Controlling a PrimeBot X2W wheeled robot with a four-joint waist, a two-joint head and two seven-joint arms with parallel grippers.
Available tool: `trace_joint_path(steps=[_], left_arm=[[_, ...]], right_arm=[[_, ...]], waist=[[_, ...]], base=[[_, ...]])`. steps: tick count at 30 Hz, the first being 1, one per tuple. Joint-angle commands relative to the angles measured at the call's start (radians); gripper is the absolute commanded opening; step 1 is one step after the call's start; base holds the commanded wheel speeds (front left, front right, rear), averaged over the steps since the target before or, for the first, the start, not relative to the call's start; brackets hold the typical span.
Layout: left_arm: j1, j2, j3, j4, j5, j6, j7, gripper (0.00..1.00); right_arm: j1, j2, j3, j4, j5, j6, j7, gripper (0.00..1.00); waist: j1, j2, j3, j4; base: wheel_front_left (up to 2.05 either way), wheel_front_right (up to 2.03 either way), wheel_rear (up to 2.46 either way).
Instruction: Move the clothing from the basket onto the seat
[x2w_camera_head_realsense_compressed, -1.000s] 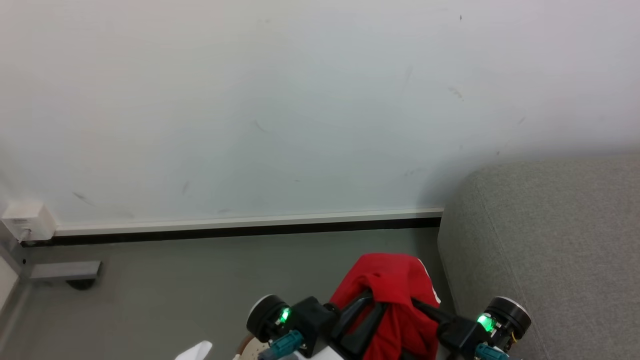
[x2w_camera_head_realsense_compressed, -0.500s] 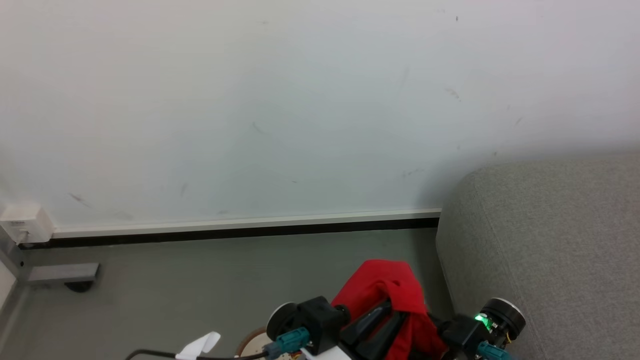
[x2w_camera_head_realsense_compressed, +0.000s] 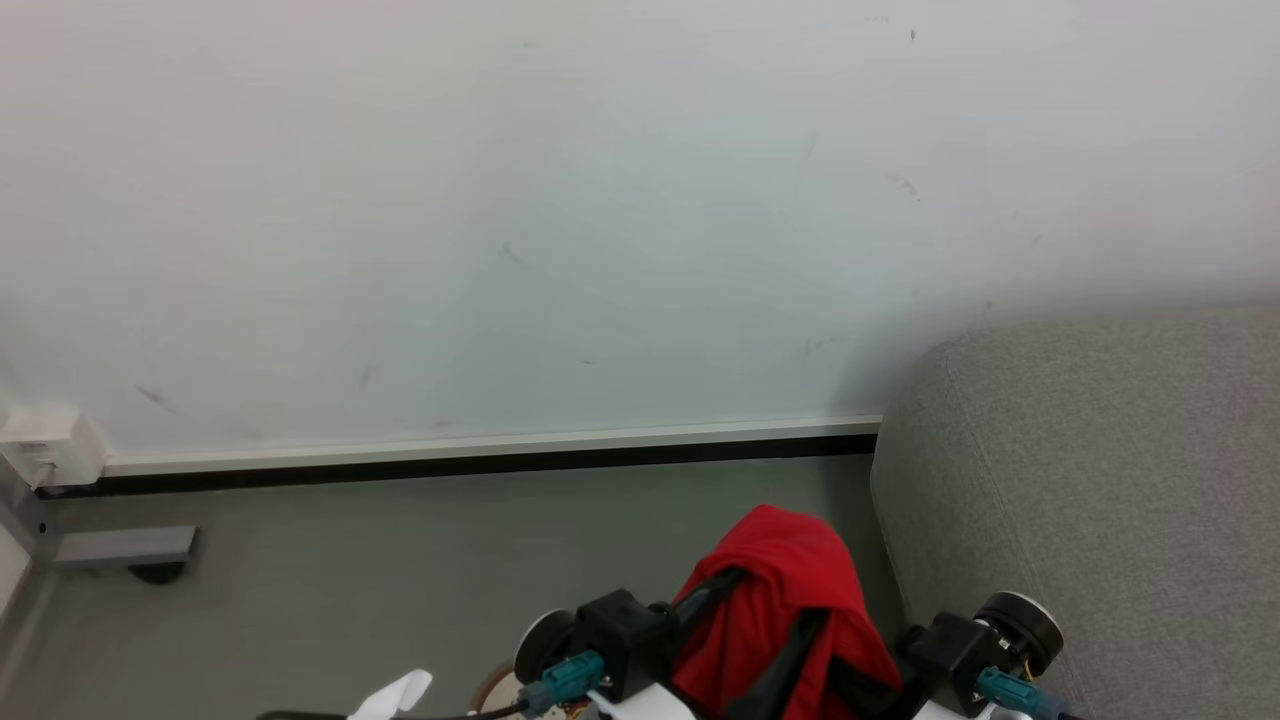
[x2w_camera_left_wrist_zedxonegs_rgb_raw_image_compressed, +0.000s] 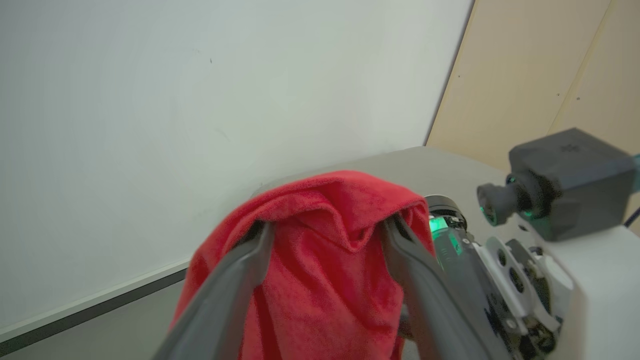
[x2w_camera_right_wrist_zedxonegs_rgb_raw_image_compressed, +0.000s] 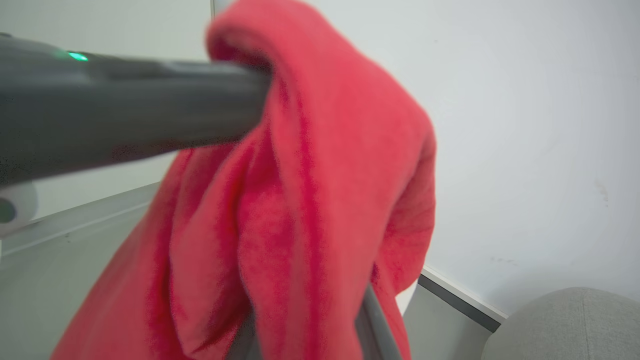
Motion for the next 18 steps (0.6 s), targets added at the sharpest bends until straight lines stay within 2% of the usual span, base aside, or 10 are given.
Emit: trace_joint_path(steps=[1, 8, 18], left_arm=[[-0.005, 0.004, 0.003, 0.013, -0.009, 0.008, -0.008, 1.0], [0.003, 0.008, -0.001, 0.04, -0.007, 0.023, -0.018, 1.0], [0.015, 0.02, -0.01, 0.064, 0.003, 0.035, -0.032, 1.0]], right_arm=[[-0.018, 0.003, -0.007, 0.005, 0.009, -0.003, -0.013, 0.0], [-0.004, 0.004, -0.023, 0.016, 0.012, -0.003, -0.03, 0.0], [0.01, -0.003, -0.112, 0.028, -0.034, -0.003, -0.045, 0.0]], waist=[[0.0, -0.0001, -0.001, -0.001], [0.0, -0.0001, -0.003, 0.002], [0.0, -0.0001, 0.0, 0.006]], base=[[0.0, 0.0, 0.0], [0.0, 0.0, 0.0], [0.0, 0.0, 0.0]])
